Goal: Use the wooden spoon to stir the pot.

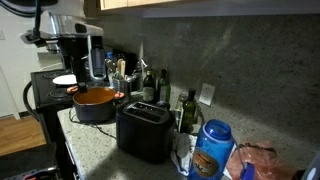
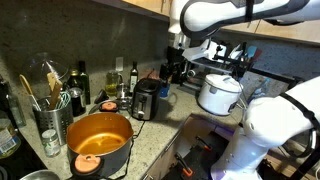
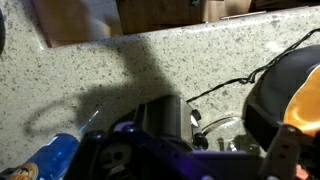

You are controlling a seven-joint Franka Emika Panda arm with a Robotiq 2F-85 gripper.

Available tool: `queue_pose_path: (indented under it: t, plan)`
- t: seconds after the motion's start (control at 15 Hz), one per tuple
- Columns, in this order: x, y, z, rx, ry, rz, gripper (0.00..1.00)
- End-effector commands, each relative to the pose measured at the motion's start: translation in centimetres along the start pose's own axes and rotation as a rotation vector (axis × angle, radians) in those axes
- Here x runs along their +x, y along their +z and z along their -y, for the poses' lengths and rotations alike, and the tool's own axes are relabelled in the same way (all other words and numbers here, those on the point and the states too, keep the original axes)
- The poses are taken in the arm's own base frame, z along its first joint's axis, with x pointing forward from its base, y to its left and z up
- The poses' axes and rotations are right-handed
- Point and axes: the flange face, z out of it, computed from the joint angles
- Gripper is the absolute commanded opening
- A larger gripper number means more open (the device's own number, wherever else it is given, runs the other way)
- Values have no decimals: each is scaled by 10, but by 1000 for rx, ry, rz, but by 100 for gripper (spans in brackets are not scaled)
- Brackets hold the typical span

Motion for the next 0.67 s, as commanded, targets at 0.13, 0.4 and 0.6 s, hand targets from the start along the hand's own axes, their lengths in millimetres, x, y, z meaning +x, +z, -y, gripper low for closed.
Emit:
queue_pose_path:
  t: [0.13,0.4,0.6]
  plan:
    - [18,-5,28,16,-91,-5,100]
    - [42,-7,66,41,-206,-27,100]
    - [70,-3,98,81,-300,-68,100]
